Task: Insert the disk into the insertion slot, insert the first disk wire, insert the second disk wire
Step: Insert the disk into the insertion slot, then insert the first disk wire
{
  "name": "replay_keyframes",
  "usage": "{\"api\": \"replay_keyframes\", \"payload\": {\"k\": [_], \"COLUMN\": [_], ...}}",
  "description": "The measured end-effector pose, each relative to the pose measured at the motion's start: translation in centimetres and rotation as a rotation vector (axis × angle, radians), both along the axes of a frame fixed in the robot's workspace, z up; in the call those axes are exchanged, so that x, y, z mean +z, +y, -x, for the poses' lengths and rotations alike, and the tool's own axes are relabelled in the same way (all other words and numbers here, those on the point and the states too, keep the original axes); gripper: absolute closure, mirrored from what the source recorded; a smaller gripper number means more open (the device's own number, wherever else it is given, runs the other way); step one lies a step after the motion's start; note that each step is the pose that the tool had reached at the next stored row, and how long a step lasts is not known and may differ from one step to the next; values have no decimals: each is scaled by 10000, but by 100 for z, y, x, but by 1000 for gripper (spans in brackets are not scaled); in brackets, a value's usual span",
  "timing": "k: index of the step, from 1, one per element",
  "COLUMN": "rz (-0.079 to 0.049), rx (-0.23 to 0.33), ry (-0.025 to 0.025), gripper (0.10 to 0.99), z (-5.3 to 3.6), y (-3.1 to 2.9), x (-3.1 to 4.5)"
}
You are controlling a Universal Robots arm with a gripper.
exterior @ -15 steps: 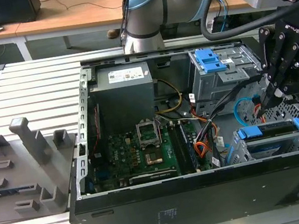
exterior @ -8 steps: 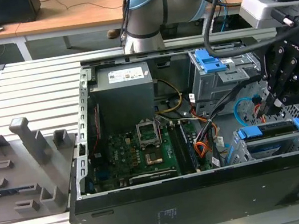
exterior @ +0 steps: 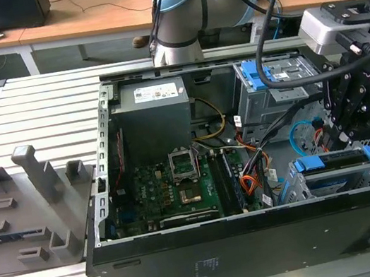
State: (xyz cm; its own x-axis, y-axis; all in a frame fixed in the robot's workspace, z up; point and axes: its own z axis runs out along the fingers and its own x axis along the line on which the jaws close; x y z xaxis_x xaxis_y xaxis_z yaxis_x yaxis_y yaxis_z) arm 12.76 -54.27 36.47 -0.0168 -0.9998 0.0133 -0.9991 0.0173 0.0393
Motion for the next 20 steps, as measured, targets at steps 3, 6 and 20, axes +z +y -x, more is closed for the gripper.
{"api": "replay_keyframes", "payload": {"k": [3,6,20], "rz": [0,0,1], "rx": [2,2,1], "ry": [0,0,0], "gripper": [980,980,784], "z": [-1,-1,-1], "y": [0,0,0], "x": [-2,-2,40]}}
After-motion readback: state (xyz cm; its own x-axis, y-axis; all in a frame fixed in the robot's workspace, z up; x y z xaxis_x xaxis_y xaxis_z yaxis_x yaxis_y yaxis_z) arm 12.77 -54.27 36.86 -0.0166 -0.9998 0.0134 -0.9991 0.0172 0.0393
